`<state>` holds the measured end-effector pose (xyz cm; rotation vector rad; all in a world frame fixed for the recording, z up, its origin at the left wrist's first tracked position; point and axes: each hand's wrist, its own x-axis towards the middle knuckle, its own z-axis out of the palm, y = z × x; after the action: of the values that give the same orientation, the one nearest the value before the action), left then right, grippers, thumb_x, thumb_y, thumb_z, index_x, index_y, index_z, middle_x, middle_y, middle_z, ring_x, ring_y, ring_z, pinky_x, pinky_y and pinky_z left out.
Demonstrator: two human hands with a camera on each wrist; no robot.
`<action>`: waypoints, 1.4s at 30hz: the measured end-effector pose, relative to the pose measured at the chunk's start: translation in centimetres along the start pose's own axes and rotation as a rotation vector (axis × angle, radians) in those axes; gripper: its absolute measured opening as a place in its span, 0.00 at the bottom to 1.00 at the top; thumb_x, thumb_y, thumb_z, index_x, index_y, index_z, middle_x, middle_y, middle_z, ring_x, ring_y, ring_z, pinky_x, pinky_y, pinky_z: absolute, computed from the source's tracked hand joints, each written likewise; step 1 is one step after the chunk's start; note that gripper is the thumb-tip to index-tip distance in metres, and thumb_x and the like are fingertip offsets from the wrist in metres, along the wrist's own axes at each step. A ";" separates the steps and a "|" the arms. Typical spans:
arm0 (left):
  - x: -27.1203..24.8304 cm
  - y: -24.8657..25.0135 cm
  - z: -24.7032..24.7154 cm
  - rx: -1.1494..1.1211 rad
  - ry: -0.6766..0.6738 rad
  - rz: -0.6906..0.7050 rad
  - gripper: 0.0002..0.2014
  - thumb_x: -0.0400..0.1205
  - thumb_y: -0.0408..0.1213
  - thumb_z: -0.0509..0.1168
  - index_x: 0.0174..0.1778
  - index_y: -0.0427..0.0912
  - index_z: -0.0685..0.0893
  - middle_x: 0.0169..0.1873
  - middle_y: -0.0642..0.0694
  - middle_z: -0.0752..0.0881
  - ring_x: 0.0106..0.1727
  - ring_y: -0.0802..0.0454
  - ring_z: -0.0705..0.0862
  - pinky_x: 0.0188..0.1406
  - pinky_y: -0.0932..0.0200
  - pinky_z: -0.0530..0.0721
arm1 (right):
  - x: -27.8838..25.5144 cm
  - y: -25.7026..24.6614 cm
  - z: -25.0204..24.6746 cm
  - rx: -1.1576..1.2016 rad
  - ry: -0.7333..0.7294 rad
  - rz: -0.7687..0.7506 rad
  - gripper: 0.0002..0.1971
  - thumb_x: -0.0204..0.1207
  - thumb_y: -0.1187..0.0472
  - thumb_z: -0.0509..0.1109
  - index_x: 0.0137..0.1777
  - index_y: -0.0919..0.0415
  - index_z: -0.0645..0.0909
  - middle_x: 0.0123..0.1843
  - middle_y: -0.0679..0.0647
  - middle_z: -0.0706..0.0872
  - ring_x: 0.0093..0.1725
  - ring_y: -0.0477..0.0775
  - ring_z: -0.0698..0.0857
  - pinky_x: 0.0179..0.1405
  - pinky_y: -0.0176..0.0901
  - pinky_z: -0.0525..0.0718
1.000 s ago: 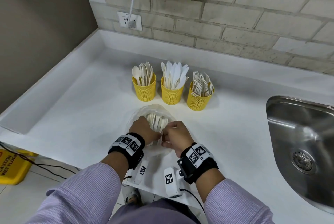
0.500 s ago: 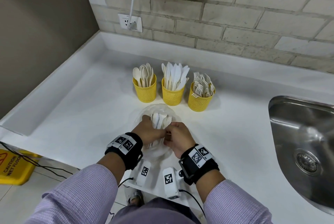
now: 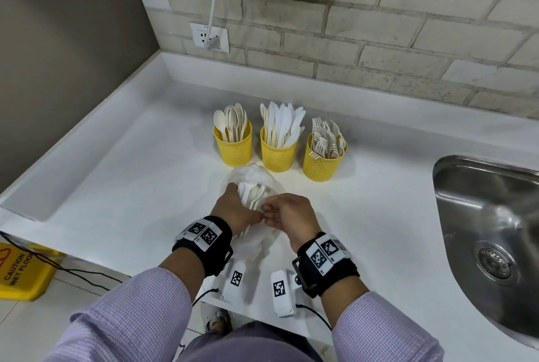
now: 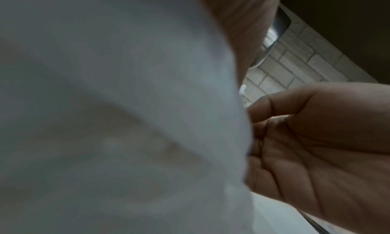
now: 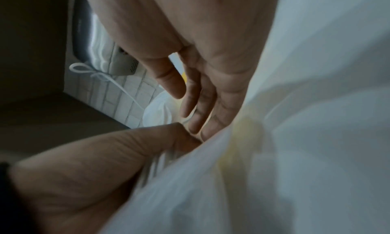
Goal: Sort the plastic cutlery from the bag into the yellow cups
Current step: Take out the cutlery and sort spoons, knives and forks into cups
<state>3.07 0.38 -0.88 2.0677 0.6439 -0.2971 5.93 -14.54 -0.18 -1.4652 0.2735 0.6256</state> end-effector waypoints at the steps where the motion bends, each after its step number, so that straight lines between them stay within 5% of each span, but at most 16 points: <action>1: -0.1 0.0 0.0 -0.011 -0.010 0.005 0.32 0.70 0.38 0.80 0.64 0.41 0.71 0.55 0.44 0.83 0.57 0.45 0.83 0.50 0.52 0.81 | 0.2 0.0 -0.1 -0.012 0.034 -0.015 0.10 0.80 0.74 0.63 0.44 0.71 0.87 0.39 0.64 0.87 0.38 0.59 0.85 0.39 0.48 0.86; 10: -0.2 -0.2 0.0 -0.190 -0.087 0.096 0.23 0.68 0.36 0.83 0.53 0.49 0.80 0.45 0.48 0.88 0.48 0.53 0.87 0.41 0.60 0.84 | 0.1 0.3 -0.3 -0.053 -0.038 -0.004 0.09 0.76 0.80 0.71 0.50 0.68 0.83 0.40 0.63 0.87 0.40 0.61 0.89 0.56 0.65 0.91; 14: 0.1 -0.1 -0.1 -0.175 -0.136 0.113 0.24 0.66 0.39 0.84 0.54 0.43 0.84 0.42 0.52 0.89 0.46 0.55 0.88 0.44 0.53 0.89 | -0.3 -0.2 -0.4 -0.123 -0.052 -0.051 0.09 0.77 0.77 0.71 0.44 0.64 0.88 0.38 0.61 0.91 0.40 0.61 0.89 0.53 0.62 0.90; 17: 0.0 0.0 -0.1 -0.151 -0.134 0.146 0.14 0.71 0.30 0.81 0.45 0.46 0.84 0.30 0.60 0.87 0.33 0.68 0.85 0.31 0.73 0.79 | -0.4 -0.4 -0.6 -0.165 -0.008 -0.090 0.08 0.75 0.73 0.73 0.40 0.61 0.89 0.37 0.60 0.91 0.37 0.59 0.87 0.47 0.56 0.90; 19: -0.2 0.2 -0.1 -0.150 -0.125 0.161 0.14 0.72 0.27 0.79 0.47 0.47 0.85 0.32 0.59 0.88 0.34 0.68 0.85 0.29 0.77 0.76 | -0.4 -0.5 -0.4 -0.231 0.042 -0.146 0.07 0.68 0.62 0.78 0.45 0.55 0.87 0.41 0.55 0.90 0.40 0.58 0.89 0.50 0.59 0.91; 22: -0.2 0.3 0.0 -0.134 -0.163 0.198 0.15 0.73 0.25 0.78 0.45 0.51 0.87 0.31 0.63 0.90 0.35 0.72 0.86 0.32 0.77 0.77 | 0.4 -0.2 -0.9 -0.302 0.053 -0.189 0.21 0.56 0.46 0.77 0.52 0.45 0.84 0.46 0.51 0.90 0.47 0.58 0.91 0.52 0.62 0.92; 26: -0.6 0.2 -0.1 -0.191 -0.178 0.206 0.13 0.75 0.34 0.80 0.54 0.49 0.90 0.46 0.53 0.94 0.47 0.64 0.90 0.43 0.70 0.82 | 1.3 0.1 -1.6 -0.252 0.093 -0.225 0.11 0.60 0.48 0.75 0.40 0.50 0.86 0.39 0.55 0.91 0.42 0.63 0.91 0.48 0.70 0.91; 29: -0.7 0.0 0.1 -0.255 -0.215 0.194 0.15 0.78 0.32 0.78 0.60 0.47 0.89 0.51 0.52 0.93 0.50 0.64 0.91 0.42 0.75 0.82 | 0.4 -0.9 -1.6 -0.110 0.129 -0.201 0.04 0.66 0.57 0.73 0.39 0.54 0.84 0.40 0.62 0.91 0.44 0.67 0.91 0.49 0.72 0.91; 32: -1.0 0.1 0.0 -0.214 -0.238 0.187 0.12 0.79 0.33 0.76 0.57 0.50 0.89 0.47 0.55 0.93 0.45 0.65 0.90 0.38 0.75 0.81 | 0.4 -1.5 -1.8 0.044 0.160 -0.137 0.04 0.76 0.70 0.68 0.41 0.63 0.79 0.40 0.66 0.87 0.42 0.65 0.88 0.46 0.63 0.93; 35: -1.2 0.2 -0.3 -0.129 -0.228 0.213 0.13 0.78 0.35 0.77 0.56 0.53 0.89 0.45 0.58 0.92 0.44 0.69 0.88 0.40 0.74 0.81 | 0.1 -1.5 -1.6 -0.047 0.170 -0.196 0.03 0.74 0.57 0.69 0.42 0.54 0.77 0.47 0.62 0.88 0.49 0.70 0.90 0.45 0.59 0.92; 37: -1.2 0.5 -0.3 -0.028 -0.224 0.241 0.16 0.73 0.33 0.74 0.55 0.52 0.87 0.47 0.56 0.91 0.49 0.63 0.88 0.47 0.67 0.82 | 0.1 -1.7 -1.5 -0.227 0.118 -0.288 0.05 0.74 0.51 0.71 0.43 0.46 0.76 0.48 0.52 0.87 0.50 0.60 0.89 0.51 0.56 0.91; 39: -1.3 0.5 -0.2 0.014 -0.244 0.241 0.17 0.70 0.33 0.78 0.49 0.56 0.86 0.42 0.60 0.88 0.45 0.61 0.86 0.46 0.64 0.81 | -0.1 -2.3 -1.7 -0.412 0.060 -0.373 0.05 0.77 0.57 0.72 0.46 0.50 0.77 0.44 0.46 0.85 0.45 0.48 0.85 0.44 0.37 0.83; 42: -1.6 0.2 0.4 0.054 -0.198 0.316 0.16 0.64 0.40 0.80 0.44 0.59 0.87 0.37 0.64 0.89 0.45 0.65 0.88 0.49 0.67 0.85 | 0.2 -3.4 -2.0 -0.538 0.089 -0.449 0.08 0.80 0.59 0.70 0.40 0.55 0.78 0.37 0.47 0.83 0.39 0.48 0.81 0.35 0.35 0.73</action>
<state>1.85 -0.56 -0.25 2.1201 0.1867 -0.3329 8.37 -16.33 2.31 -1.9940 -0.1737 0.2735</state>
